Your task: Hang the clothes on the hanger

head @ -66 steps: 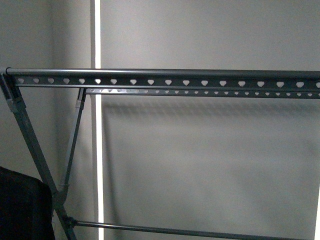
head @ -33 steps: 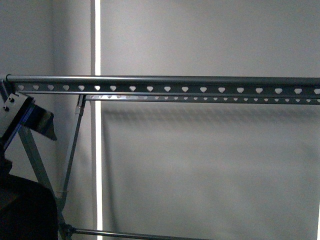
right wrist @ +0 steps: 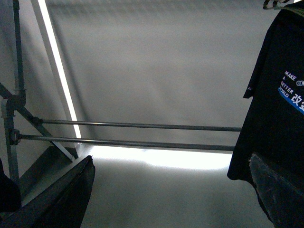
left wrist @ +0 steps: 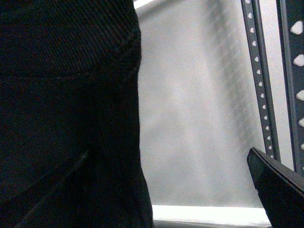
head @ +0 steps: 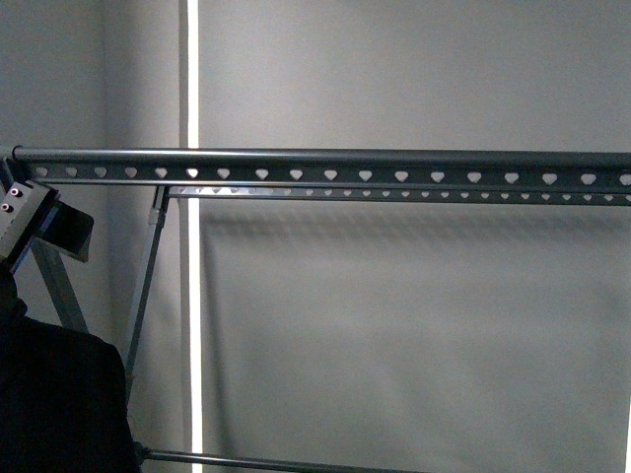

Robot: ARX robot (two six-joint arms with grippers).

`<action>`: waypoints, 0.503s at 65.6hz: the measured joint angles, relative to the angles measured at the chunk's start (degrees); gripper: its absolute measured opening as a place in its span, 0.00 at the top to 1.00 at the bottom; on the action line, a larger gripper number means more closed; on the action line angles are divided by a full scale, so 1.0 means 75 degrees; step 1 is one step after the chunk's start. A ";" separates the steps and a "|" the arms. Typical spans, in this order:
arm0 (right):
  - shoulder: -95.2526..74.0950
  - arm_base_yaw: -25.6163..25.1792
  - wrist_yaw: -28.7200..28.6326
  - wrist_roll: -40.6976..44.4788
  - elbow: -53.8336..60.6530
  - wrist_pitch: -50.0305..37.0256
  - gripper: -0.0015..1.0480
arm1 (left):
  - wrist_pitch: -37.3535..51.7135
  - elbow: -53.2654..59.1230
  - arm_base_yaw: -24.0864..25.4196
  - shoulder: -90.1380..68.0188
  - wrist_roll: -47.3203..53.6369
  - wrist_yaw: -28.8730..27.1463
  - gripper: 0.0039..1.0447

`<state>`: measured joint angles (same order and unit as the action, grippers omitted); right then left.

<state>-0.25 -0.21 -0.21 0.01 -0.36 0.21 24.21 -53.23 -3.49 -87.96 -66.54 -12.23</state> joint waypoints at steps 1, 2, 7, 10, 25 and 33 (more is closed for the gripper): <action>0.0000 0.0000 0.0000 0.0000 0.0000 0.0000 0.07 | -0.0003 -0.0015 0.0000 -0.0015 0.0032 -0.0009 0.06; 0.0000 0.0000 0.0000 -0.0003 0.0000 0.0000 0.07 | 0.0000 -0.0055 0.0003 -0.0044 0.0119 -0.0029 0.07; 0.0000 0.0000 0.0000 -0.0003 0.0000 0.0000 0.07 | 0.0023 -0.0312 0.0026 -0.0286 0.0347 -0.0073 0.20; 0.0000 0.0000 0.0000 0.0000 0.0000 0.0000 0.07 | -0.0087 -0.0504 0.0055 -0.0446 0.0420 -0.0122 0.27; 0.0000 0.0000 0.0000 -0.0003 0.0000 0.0000 0.07 | -0.1064 -0.1746 0.0356 -0.1352 0.0726 -0.0335 0.73; 0.0000 0.0000 0.0000 0.0000 0.0000 0.0000 0.07 | -0.1244 -0.1821 0.0417 -0.1381 0.0676 -0.0093 0.93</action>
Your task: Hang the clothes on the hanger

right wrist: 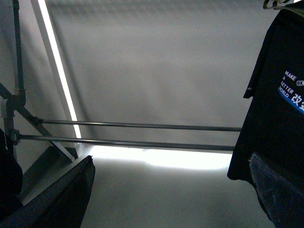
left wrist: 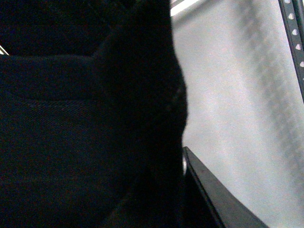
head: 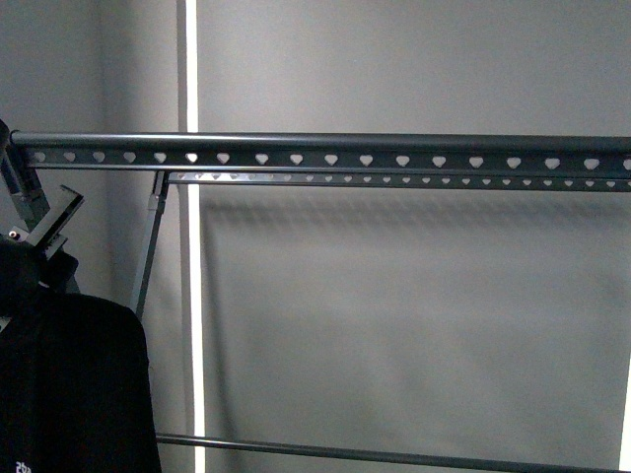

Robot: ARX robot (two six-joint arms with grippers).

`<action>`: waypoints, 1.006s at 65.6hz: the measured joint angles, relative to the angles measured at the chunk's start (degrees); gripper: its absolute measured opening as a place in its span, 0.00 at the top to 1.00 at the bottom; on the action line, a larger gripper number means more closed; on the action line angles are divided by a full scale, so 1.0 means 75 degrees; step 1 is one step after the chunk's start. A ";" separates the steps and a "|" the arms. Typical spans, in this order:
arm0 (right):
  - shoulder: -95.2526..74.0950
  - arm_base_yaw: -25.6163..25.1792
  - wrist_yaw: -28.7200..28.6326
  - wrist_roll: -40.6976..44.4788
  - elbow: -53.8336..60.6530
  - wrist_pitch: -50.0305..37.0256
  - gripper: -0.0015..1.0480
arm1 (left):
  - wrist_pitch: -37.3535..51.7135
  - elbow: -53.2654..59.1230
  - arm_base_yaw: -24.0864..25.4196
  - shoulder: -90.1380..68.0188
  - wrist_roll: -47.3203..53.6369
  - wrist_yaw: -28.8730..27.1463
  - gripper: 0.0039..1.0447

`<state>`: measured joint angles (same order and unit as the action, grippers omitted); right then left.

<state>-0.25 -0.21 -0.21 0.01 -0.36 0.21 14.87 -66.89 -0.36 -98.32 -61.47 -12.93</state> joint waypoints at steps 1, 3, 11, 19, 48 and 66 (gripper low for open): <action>0.0000 0.0000 0.0000 -0.0003 0.0000 0.0000 0.07 | -0.0026 0.0000 0.0000 0.0012 -0.0064 0.0102 0.95; 0.0000 0.0000 0.0000 -0.0003 0.0000 0.0000 0.07 | -0.0052 0.0006 0.0015 0.0015 -0.0134 0.0221 0.95; 0.0000 0.0000 0.0000 0.0000 0.0000 0.0000 0.07 | -0.0029 0.0312 0.0023 0.0256 -0.0140 0.0708 0.95; 0.0000 0.0000 0.0000 -0.0003 0.0000 0.0000 0.07 | -0.0006 0.0714 0.0044 0.0662 -0.0061 0.1201 0.95; 0.0000 0.0000 0.0000 -0.0003 0.0000 0.0000 0.07 | -0.2072 0.1265 -0.0731 0.2279 0.2468 0.4899 0.95; 0.0000 0.0000 0.0000 0.0000 0.0000 0.0000 0.07 | -0.3870 0.0388 -0.1358 0.2396 0.6478 0.5418 0.95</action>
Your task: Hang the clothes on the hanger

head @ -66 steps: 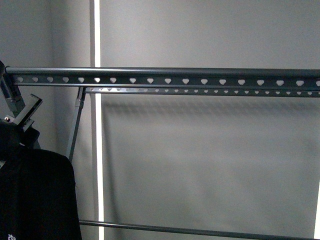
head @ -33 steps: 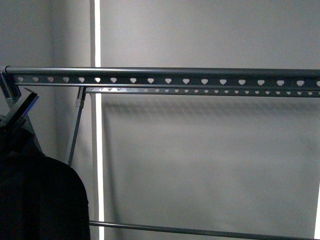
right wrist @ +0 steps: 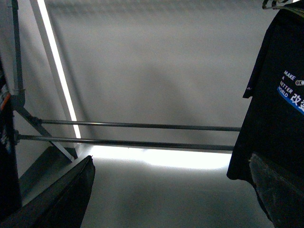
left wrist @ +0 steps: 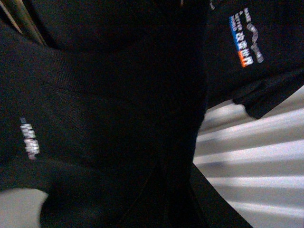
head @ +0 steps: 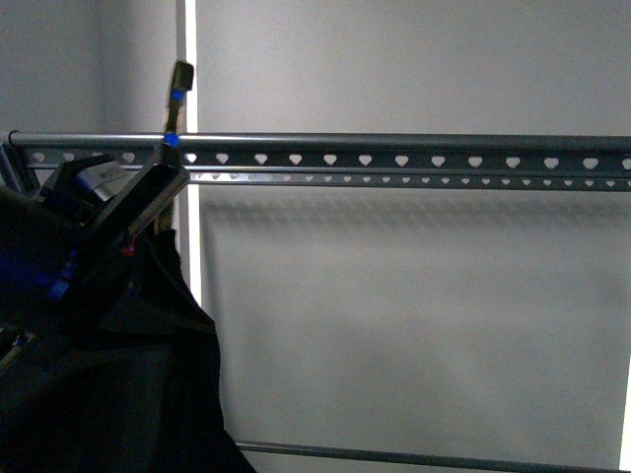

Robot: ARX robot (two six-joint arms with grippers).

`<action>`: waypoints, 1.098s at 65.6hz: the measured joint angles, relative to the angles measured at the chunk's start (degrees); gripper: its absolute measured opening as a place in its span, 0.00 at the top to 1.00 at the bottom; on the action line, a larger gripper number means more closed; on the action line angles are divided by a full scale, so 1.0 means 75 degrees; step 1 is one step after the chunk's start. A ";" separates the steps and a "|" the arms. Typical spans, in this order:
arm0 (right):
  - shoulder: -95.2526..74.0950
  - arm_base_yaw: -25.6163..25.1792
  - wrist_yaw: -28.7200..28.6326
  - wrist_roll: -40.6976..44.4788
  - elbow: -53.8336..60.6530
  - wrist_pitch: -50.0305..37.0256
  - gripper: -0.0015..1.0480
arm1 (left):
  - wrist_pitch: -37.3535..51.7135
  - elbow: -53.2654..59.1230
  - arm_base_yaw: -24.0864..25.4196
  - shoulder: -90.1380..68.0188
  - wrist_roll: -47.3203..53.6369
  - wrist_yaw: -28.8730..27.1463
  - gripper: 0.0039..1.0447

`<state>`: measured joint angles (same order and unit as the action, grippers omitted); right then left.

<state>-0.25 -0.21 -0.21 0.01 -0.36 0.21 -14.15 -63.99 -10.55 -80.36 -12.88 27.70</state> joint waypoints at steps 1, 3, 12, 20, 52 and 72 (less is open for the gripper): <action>0.0000 0.0000 -0.0003 0.0000 0.0000 0.0000 0.07 | -0.0070 -0.0044 -0.0012 0.0000 0.0198 -0.0041 0.95; 0.0000 0.0000 0.0000 -0.0003 0.0000 0.0000 0.07 | -0.0259 -0.0189 -0.0035 -0.0003 0.0825 -0.0140 0.95; 0.0000 0.0000 0.0000 0.0000 0.0000 0.0000 0.07 | -0.0749 -0.1332 0.0117 -0.0356 0.4858 -0.0836 0.96; 0.0000 0.0000 0.0003 -0.0003 0.0000 0.0000 0.07 | -0.0723 -0.1979 0.0344 -0.0761 0.7125 -0.1035 0.96; 0.0000 0.0000 0.0003 -0.0003 0.0000 0.0000 0.07 | 0.2057 -0.3765 0.0152 -0.2343 1.2555 0.0318 0.96; 0.0000 0.0000 0.0000 0.0000 0.0000 0.0000 0.07 | 0.2690 -0.3348 -0.0399 -0.2445 1.3263 0.0799 0.96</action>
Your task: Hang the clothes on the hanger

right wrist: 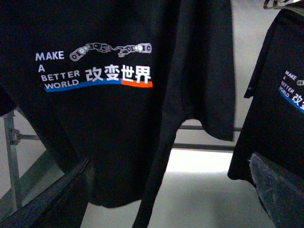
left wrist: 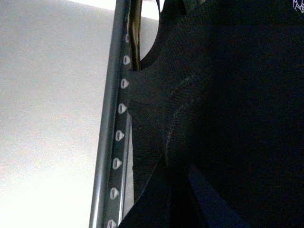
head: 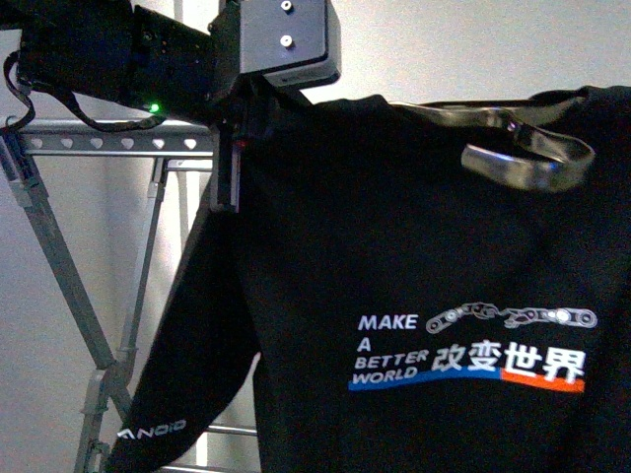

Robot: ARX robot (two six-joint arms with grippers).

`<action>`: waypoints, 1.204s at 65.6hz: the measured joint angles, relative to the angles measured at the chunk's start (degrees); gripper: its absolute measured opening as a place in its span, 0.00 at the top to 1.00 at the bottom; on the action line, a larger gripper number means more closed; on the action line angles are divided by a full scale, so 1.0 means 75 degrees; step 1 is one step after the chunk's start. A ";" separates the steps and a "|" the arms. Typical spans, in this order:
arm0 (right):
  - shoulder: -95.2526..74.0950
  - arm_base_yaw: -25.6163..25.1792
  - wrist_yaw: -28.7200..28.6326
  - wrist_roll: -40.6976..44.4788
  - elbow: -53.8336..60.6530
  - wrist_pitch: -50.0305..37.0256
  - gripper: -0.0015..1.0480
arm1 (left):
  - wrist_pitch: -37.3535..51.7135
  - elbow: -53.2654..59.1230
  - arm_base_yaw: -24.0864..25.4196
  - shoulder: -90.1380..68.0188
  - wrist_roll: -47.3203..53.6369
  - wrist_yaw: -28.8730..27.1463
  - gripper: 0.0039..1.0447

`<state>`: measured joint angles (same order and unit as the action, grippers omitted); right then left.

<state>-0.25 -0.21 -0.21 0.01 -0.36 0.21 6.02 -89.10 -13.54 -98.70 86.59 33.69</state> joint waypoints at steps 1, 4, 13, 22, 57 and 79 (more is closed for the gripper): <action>0.0000 0.0000 0.0000 0.0000 0.0000 0.0000 0.07 | -0.0009 0.0012 -0.0012 -0.0003 0.0047 0.0020 0.96; 0.0000 0.0000 0.0003 -0.0003 0.0000 0.0000 0.07 | -0.0006 0.0055 -0.0041 -0.0015 0.0152 0.0102 0.96; 0.0000 0.0000 0.0000 -0.0003 0.0000 0.0000 0.07 | -0.0023 0.0181 -0.0096 -0.0073 0.0697 0.0312 0.96; 0.0000 0.0000 0.0000 0.0000 0.0000 0.0000 0.07 | -0.0073 0.0259 -0.0096 -0.0085 0.0947 0.0297 0.96; -0.0641 -0.0825 -0.1979 -0.0402 -0.0178 -0.0117 0.07 | 0.0154 0.0463 -0.0073 -0.0085 0.1183 0.0178 0.96; -0.5898 -0.3844 -0.5735 0.1821 -0.3526 -0.3343 0.07 | 0.0160 0.0466 -0.0058 -0.0085 0.1183 0.0169 0.96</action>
<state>-44.49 -29.04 -43.22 13.67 -26.81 -24.86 7.22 -85.60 -13.98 -99.33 95.46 34.96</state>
